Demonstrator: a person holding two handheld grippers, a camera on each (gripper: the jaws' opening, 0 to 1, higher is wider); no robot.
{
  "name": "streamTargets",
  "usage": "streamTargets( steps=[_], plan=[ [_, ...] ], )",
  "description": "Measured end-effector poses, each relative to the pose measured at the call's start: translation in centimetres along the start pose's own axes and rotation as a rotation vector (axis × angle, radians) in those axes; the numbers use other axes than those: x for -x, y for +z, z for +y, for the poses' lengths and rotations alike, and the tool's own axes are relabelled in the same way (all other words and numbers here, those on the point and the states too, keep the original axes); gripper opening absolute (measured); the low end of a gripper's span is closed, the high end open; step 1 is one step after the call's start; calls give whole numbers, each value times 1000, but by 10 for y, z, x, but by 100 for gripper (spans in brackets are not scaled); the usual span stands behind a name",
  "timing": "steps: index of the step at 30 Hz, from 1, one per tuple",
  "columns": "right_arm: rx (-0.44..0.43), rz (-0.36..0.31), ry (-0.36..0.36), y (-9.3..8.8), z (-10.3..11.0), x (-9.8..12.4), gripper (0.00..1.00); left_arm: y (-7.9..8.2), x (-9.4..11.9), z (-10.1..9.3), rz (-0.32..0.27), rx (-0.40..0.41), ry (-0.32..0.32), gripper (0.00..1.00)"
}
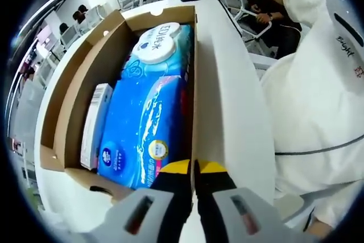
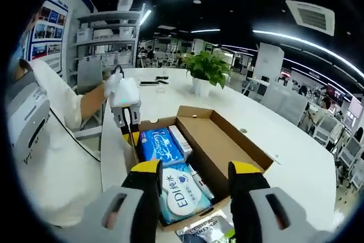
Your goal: Operate the shoe box by opening the lid, removing the specified soft item, and placing it in the target area until the item is outside and the box remains undamaged.
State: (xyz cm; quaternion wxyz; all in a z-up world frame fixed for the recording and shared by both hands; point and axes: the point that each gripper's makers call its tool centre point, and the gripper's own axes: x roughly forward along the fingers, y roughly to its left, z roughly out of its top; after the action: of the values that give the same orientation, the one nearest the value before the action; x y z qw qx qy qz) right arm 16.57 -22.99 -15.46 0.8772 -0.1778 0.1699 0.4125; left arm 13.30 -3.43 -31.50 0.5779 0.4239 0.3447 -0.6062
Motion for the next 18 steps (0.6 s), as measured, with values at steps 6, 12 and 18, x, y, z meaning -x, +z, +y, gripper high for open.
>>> streamTargets(
  steps=[6,12,18],
  plan=[
    [67,63,47,-3,8,-11,49,0,0,0,-13,-20,30,3],
    [116,106,71,-4,17,-16,53,0,0,2,-10,-12,19,2],
    [144,147,69,-10,13,-21,53,0,0,1,-14,-11,20,2]
  ],
)
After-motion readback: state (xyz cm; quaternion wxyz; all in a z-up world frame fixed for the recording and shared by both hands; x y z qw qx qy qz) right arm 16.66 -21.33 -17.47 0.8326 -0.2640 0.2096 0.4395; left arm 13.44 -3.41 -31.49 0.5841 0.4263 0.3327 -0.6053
